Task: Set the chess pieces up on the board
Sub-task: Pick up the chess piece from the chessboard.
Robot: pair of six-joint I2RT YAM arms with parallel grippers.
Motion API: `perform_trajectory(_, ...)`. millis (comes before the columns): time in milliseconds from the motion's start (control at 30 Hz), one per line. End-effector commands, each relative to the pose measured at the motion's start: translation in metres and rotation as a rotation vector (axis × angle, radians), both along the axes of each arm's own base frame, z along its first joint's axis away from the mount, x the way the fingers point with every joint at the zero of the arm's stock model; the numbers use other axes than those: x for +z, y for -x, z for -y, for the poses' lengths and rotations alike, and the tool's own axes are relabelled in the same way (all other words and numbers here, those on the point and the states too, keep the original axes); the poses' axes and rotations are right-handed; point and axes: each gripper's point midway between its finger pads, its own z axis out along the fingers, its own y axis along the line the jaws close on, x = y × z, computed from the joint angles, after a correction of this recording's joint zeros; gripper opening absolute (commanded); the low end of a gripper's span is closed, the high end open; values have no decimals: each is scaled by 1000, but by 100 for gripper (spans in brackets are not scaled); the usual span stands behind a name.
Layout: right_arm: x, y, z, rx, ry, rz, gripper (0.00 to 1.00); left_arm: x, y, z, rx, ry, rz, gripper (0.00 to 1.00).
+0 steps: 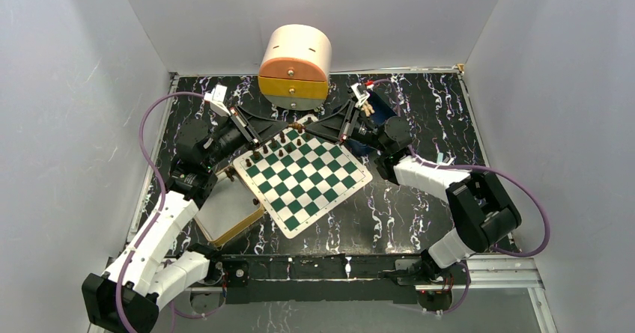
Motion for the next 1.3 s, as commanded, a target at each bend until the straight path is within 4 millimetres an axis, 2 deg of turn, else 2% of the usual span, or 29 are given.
perform_trajectory(0, 27, 6, 2, 11, -64, 95, 33, 6, 3, 1, -16, 13, 39, 0)
perform_trajectory(233, 29, 6, 1, 15, -74, 97, 32, 2, 1, 2, -14, -3, 35, 0)
perform_trajectory(433, 32, 8, 1, 23, -84, 102, 35, -2, -1, 1, -9, -14, 32, 0)
perform_trajectory(667, 30, 9, -1, 33, -77, 96, 27, -3, -2, 1, -7, -25, 32, 0)
perform_trajectory(800, 27, 7, -2, 25, -69, 99, 13, -5, -3, 1, -7, -35, 32, 0)
perform_trajectory(867, 24, 7, -3, 21, -55, 105, 10, -10, -2, 0, -3, -64, 28, 0)
perform_trajectory(967, 8, -3, -5, -22, 27, 119, 8, -33, -9, -16, 82, -226, -15, 0)
perform_trajectory(1067, -24, -21, -13, -67, 233, 135, 7, -56, -15, -47, 196, -470, -61, 0)
perform_trajectory(1133, -43, -32, -17, -81, 364, 157, 7, -55, -15, -61, 232, -566, -49, 0)
perform_trajectory(1267, -79, -60, -19, -124, 612, 192, 5, -40, -10, -72, 271, -607, 17, 0)
